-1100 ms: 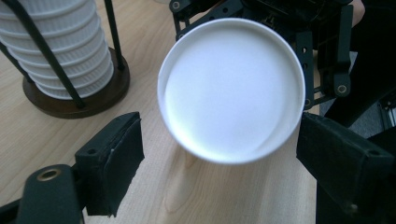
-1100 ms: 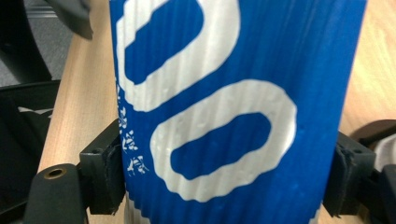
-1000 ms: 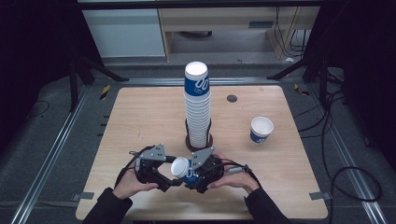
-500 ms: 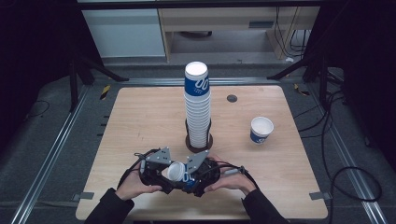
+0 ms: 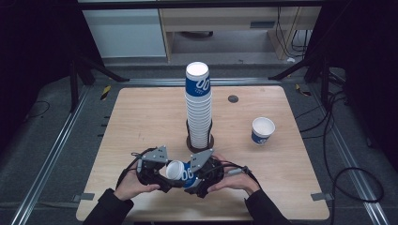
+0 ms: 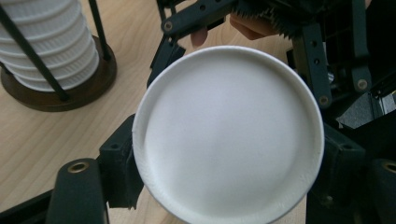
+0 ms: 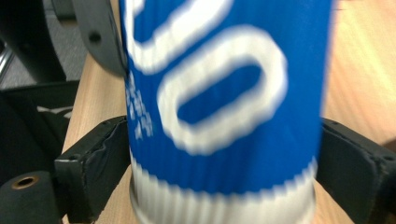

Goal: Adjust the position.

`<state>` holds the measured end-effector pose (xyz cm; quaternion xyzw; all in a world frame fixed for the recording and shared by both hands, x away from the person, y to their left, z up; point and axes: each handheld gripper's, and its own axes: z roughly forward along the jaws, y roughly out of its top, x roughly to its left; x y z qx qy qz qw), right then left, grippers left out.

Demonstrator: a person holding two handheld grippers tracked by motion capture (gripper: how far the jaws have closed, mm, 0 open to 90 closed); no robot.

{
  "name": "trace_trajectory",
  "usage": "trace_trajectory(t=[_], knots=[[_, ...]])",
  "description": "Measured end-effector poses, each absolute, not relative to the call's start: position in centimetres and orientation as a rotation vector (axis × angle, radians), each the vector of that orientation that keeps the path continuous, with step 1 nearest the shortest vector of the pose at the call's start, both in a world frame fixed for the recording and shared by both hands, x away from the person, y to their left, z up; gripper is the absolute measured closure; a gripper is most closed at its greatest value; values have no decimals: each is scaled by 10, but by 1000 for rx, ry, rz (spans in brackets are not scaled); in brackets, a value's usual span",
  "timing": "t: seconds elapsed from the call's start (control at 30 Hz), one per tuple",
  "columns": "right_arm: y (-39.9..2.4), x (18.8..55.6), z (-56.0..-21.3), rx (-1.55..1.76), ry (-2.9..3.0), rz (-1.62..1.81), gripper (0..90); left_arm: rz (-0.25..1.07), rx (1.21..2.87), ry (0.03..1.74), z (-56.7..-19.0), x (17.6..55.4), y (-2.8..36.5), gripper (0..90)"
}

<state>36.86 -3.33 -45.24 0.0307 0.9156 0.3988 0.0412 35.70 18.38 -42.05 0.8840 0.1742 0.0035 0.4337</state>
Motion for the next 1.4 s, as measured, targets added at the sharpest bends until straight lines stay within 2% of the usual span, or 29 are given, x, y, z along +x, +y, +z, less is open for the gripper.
trace_trajectory(t=[0.3,0.6,1.23,1.4], knots=[[-60,376,-436,228,2697,1384,69,62,2116,488,-412,362,204,250],[-73,383,-439,343,2646,1540,68,92,1989,500,-408,362,210,250],[-59,379,-443,246,2664,1674,82,-3,1949,395,-410,355,197,251],[-59,378,-444,205,2671,1718,135,-22,1946,377,-411,354,195,251]])
